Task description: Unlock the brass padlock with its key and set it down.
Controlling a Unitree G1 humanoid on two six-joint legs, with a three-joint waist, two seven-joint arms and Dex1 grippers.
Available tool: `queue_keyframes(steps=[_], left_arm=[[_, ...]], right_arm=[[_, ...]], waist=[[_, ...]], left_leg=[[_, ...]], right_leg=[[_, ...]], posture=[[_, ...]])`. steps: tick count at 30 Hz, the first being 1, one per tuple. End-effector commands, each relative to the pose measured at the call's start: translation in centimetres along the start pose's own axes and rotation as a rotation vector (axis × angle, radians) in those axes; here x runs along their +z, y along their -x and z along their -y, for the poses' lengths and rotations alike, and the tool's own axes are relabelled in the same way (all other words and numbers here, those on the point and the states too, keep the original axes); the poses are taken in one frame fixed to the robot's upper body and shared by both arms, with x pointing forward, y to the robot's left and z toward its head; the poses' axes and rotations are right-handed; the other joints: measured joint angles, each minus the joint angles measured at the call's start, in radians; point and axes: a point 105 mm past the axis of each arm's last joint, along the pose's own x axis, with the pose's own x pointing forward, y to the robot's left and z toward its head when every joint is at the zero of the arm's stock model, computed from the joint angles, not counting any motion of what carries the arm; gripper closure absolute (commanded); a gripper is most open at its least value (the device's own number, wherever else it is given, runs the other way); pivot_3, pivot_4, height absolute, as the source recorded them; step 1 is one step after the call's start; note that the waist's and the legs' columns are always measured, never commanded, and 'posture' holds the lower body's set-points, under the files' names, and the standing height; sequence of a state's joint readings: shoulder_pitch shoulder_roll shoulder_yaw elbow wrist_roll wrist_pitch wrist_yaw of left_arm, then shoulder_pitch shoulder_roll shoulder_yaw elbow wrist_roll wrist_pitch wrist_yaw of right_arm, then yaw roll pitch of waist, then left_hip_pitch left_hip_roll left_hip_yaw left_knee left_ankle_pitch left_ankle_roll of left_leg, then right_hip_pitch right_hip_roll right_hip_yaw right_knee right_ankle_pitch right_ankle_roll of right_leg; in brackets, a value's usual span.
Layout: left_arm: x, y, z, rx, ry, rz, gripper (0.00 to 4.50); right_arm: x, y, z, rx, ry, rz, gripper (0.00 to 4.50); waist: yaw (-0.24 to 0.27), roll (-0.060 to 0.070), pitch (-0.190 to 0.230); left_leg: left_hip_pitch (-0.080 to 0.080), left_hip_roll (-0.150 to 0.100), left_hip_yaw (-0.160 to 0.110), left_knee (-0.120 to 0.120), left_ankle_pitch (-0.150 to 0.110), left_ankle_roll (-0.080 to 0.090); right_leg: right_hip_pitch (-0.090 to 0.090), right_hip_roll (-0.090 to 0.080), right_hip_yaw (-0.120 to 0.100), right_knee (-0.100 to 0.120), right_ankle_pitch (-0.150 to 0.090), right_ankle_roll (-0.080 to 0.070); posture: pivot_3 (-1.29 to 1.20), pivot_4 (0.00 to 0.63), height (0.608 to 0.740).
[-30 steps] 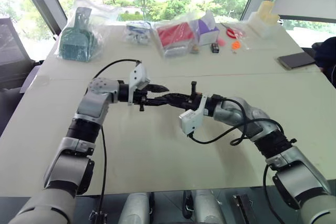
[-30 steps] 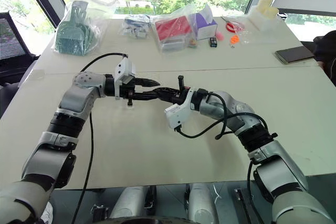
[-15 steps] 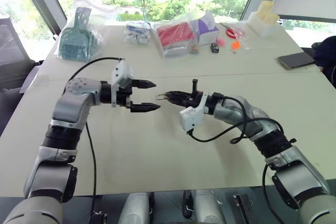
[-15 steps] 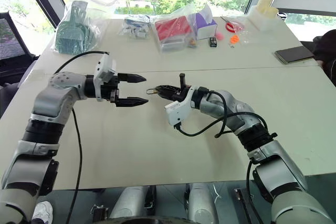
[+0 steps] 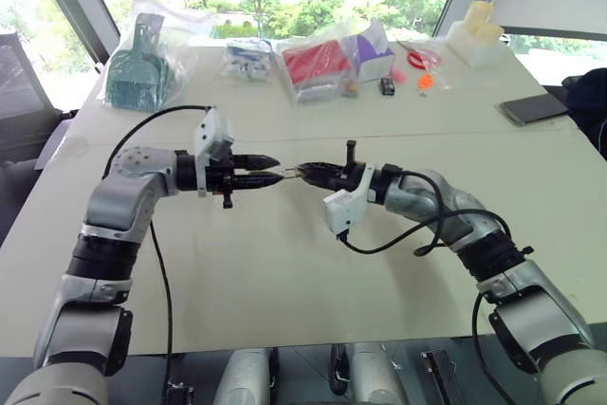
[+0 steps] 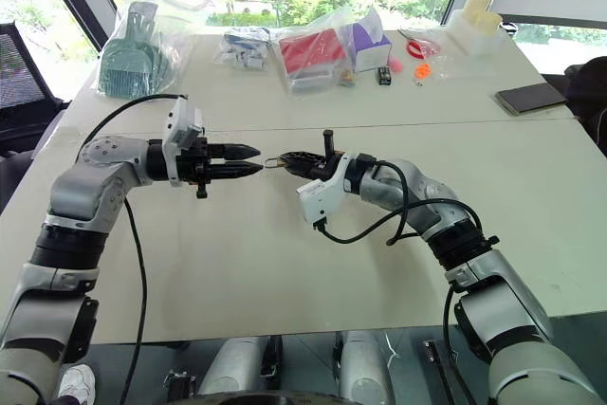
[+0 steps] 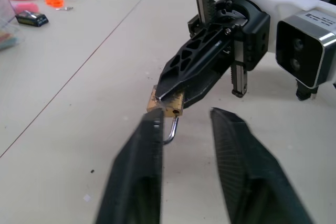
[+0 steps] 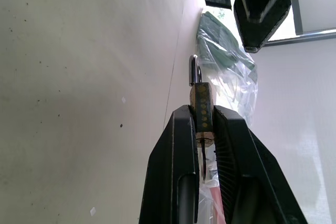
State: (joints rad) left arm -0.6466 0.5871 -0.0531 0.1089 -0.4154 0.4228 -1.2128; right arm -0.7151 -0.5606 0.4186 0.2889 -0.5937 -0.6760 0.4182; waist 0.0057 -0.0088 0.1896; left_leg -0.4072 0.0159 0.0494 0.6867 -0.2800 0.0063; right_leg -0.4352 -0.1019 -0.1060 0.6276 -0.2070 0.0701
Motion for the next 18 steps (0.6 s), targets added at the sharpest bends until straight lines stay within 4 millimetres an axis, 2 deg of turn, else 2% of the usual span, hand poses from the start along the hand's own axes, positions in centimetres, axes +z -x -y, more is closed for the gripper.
queue_keyframes(steps=[1, 5, 12, 18], left_arm=[[1.1, -0.2, -0.6, 0.025, -0.053, 0.027, 4.48], [0.5, -0.6, -0.5, 0.018, -0.012, 0.037, 4.48], [-1.9, -1.6, -0.8, 0.016, 0.030, -0.005, 4.48], [-3.6, -1.6, -1.3, 0.035, 0.020, -0.051, 4.48]], right_arm=[[0.5, -0.1, 1.7, -0.055, 0.016, 0.026, 4.50], [0.5, -0.1, 1.7, -0.055, 0.015, 0.025, 4.50], [0.6, -0.1, 1.7, -0.056, 0.014, 0.028, 4.50], [0.7, 0.0, 1.8, -0.059, 0.013, 0.027, 4.50]], waist=[[0.000, 0.000, 0.000], [-0.001, 0.000, 0.000], [-0.001, 0.000, 0.000], [-0.001, 0.000, 0.000]], left_leg=[[0.000, 0.000, 0.000, 0.000, 0.000, 0.000], [0.000, 0.000, 0.001, 0.000, 0.000, 0.000], [0.000, 0.000, 0.001, 0.000, 0.000, 0.000], [0.000, 0.000, 0.002, 0.000, 0.000, 0.000]], right_leg=[[0.000, 0.000, 0.000, 0.000, 0.000, 0.000], [0.000, 0.000, 0.000, 0.000, 0.000, 0.000], [0.000, 0.000, 0.000, 0.000, 0.000, 0.000], [0.000, 0.000, 0.000, 0.000, 0.000, 0.000]], posture=[[0.00, 0.150, 0.740], [0.00, 0.150, 0.740], [0.00, 0.150, 0.740], [0.00, 0.150, 0.740]])
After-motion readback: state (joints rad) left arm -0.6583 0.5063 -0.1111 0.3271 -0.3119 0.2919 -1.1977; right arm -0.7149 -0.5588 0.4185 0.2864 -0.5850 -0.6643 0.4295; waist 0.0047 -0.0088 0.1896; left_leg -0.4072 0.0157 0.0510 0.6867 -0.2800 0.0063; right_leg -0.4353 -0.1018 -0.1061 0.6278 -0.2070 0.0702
